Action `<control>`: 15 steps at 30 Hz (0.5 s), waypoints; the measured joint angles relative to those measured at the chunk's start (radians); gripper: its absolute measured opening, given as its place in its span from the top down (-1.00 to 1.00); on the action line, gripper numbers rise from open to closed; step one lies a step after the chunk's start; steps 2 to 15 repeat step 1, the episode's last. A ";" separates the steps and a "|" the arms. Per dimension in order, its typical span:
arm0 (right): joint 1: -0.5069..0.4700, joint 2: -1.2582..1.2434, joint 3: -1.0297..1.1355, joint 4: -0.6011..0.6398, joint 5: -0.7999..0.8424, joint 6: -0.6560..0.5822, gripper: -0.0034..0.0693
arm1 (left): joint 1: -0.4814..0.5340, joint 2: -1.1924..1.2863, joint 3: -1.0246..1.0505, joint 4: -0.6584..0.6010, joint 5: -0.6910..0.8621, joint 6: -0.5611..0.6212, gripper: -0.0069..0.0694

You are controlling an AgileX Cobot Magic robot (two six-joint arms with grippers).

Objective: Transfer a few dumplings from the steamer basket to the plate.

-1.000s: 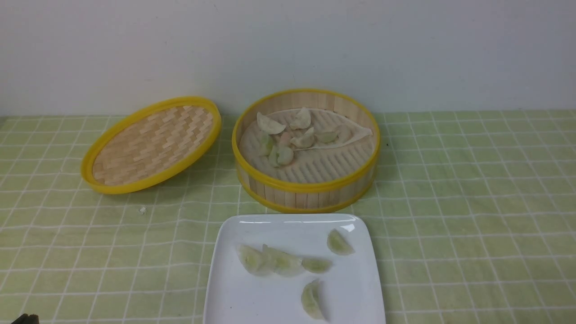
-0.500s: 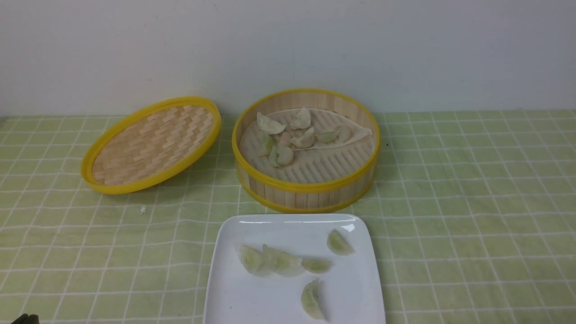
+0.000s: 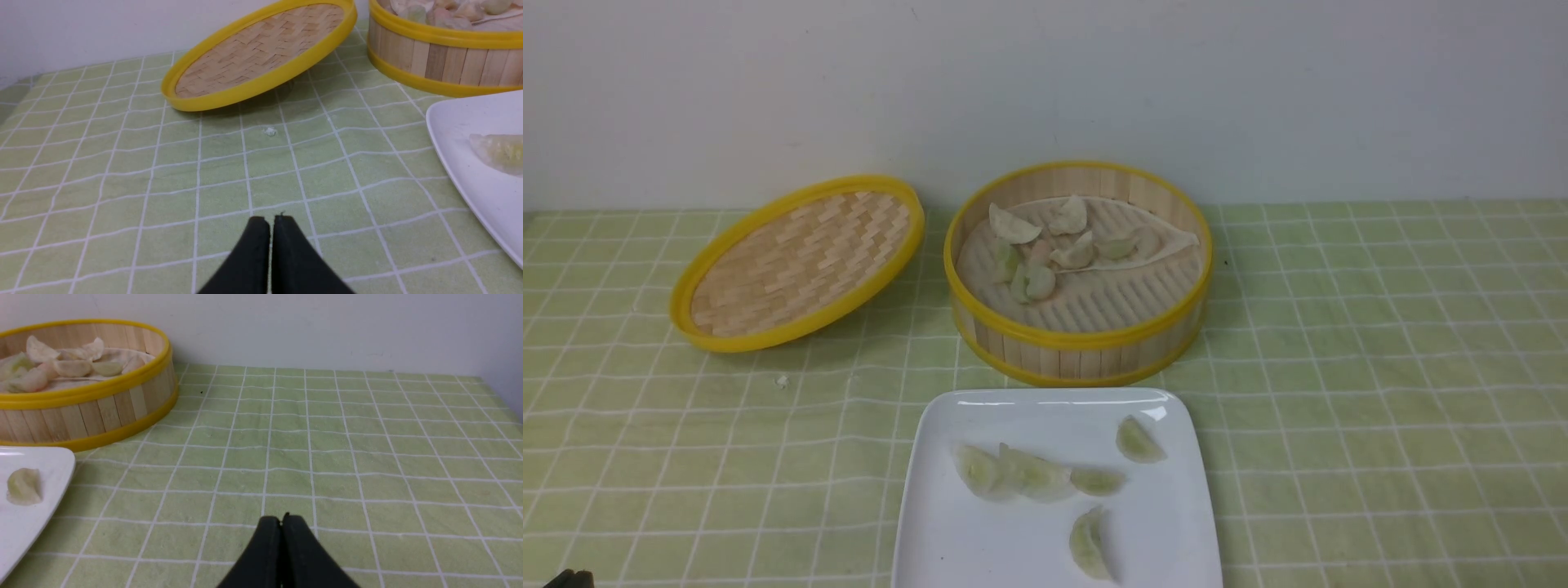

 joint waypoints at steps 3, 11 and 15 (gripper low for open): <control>0.000 0.000 0.000 0.000 0.000 0.000 0.95 | 0.000 0.000 0.000 0.000 0.000 0.000 0.83; 0.000 0.000 0.000 0.000 0.000 0.000 0.95 | 0.000 0.000 0.000 0.000 0.000 0.000 0.83; 0.000 0.000 0.000 0.000 0.000 0.000 0.95 | 0.000 0.000 0.000 0.000 0.000 0.000 0.83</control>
